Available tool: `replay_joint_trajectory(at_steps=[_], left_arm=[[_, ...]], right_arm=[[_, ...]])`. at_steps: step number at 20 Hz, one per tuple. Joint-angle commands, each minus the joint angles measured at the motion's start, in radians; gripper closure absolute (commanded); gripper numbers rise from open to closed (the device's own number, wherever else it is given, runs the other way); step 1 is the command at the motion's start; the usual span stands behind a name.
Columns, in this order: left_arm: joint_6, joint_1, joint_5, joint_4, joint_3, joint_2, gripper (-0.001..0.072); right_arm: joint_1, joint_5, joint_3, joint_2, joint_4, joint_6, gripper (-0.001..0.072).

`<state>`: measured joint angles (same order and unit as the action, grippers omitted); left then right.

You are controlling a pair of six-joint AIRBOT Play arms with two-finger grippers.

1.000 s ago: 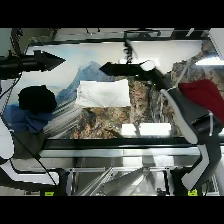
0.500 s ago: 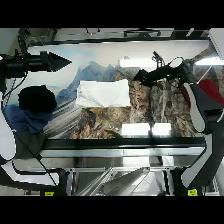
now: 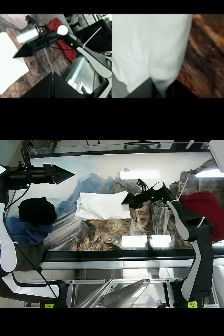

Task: Fold the shirts.

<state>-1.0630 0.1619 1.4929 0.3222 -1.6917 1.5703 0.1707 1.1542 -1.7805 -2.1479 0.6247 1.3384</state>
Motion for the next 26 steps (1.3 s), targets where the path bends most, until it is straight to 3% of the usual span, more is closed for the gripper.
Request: replay_joint_trajectory(at_steps=[1,5,9,18,22,26], left_arm=[[0.0,0.0,0.001,0.0,0.0,0.0,0.069],[0.0,0.0,0.011,0.0,0.0,0.0,0.069],[-0.002,0.0,0.056,0.0,0.0,0.0,0.0691],[-0.043,-0.039,0.153,0.0,0.001,0.0,0.0691],[-0.042,-0.076,0.119,0.0,0.001,0.0,0.0691],[-0.042,-0.093,0.1,0.0,0.001,0.0,0.069]], right_arm=[[0.013,0.024,-0.005,0.0,-0.04,-0.024,0.0697],[-0.002,0.123,-0.014,0.13,-0.036,-0.039,0.0698],[-0.087,0.219,-0.008,0.369,0.115,0.024,0.0702],[-0.57,0.286,0.382,0.946,0.124,-0.023,0.0699],[-0.67,0.185,0.382,0.986,0.124,-0.064,0.0698],[-0.669,-0.016,0.309,0.824,0.063,-0.098,0.0699]])
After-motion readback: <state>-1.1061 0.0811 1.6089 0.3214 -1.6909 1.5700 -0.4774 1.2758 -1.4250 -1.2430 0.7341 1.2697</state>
